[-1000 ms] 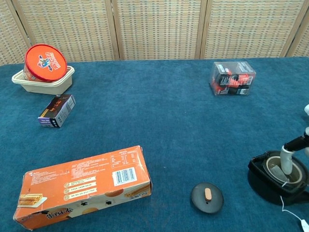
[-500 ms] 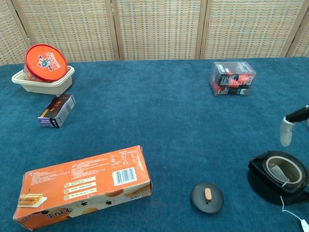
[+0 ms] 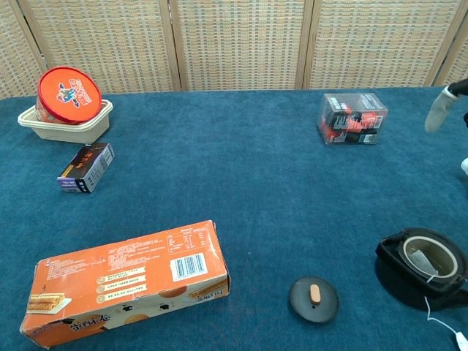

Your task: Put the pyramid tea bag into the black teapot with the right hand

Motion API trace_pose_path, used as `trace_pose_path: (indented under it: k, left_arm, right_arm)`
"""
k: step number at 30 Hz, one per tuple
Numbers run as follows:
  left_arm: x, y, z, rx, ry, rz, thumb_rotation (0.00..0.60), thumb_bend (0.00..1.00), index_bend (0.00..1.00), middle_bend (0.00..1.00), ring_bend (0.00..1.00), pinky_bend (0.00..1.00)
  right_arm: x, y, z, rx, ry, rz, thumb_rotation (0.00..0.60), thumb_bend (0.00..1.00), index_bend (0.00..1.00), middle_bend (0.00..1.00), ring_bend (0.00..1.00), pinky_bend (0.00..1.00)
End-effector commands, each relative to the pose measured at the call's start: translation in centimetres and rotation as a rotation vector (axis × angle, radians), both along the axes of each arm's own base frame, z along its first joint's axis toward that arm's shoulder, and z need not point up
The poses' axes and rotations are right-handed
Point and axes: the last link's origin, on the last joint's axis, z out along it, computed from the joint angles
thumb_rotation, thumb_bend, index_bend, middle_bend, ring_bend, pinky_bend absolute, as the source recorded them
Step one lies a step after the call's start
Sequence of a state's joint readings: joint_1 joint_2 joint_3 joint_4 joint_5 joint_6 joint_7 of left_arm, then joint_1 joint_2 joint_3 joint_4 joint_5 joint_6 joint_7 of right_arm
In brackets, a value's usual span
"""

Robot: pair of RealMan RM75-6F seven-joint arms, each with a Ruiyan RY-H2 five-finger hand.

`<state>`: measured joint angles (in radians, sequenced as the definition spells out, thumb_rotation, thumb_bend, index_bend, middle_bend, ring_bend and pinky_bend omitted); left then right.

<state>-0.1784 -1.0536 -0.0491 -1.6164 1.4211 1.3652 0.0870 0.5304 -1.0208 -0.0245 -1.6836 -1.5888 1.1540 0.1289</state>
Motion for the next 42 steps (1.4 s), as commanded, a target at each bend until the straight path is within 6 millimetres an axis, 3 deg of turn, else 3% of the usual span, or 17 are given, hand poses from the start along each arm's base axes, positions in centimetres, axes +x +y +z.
trace_pose_path:
  k: [1, 6, 15, 24, 30, 42]
  left_arm:
    - [-0.1, 0.0, 0.0, 0.001, 0.002, 0.001, 0.6, 0.44, 0.05, 0.0, 0.0, 0.0]
    - [-0.2, -0.2, -0.2, 0.014, -0.001, -0.004, 0.6, 0.44, 0.04, 0.0, 0.0, 0.0]
    - [-0.3, -0.5, -0.6, 0.022, -0.01, -0.011, 0.6, 0.44, 0.0, 0.0, 0.0, 0.0]
    - [0.1, -1.1, -1.3, 0.011, -0.014, -0.026, 0.6, 0.44, 0.0, 0.0, 0.0, 0.0]
    - [0.2, -1.5, -1.7, 0.0, -0.01, -0.031, 0.6, 0.44, 0.0, 0.0, 0.0, 0.0]
    - [0.8, -1.9, -2.3, -0.016, 0.001, -0.068, 0.6, 0.44, 0.0, 0.0, 0.0, 0.0]
  right_arm:
    - [-0.4, 0.0, 0.1, -0.097, -0.017, -0.034, 0.014, 0.68, 0.3, 0.68, 0.77, 0.97]
    - [-1.4, 0.5, 0.3, -0.272, 0.029, -0.108, 0.012, 0.58, 0.23, 0.52, 0.6, 0.81]
    - [-2.3, 1.8, 0.3, -0.426, 0.027, -0.181, 0.015, 0.54, 0.13, 0.22, 0.25, 0.55]
    - [-4.1, 3.8, -0.5, -0.494, 0.068, -0.224, 0.017, 0.52, 0.09, 0.08, 0.04, 0.28]
    - [-4.6, 4.4, -1.1, -0.472, 0.077, -0.241, 0.013, 0.52, 0.09, 0.06, 0.01, 0.23]
    - [-5.1, 5.0, -1.7, -0.466, 0.086, -0.255, 0.016, 0.52, 0.09, 0.06, 0.01, 0.23]
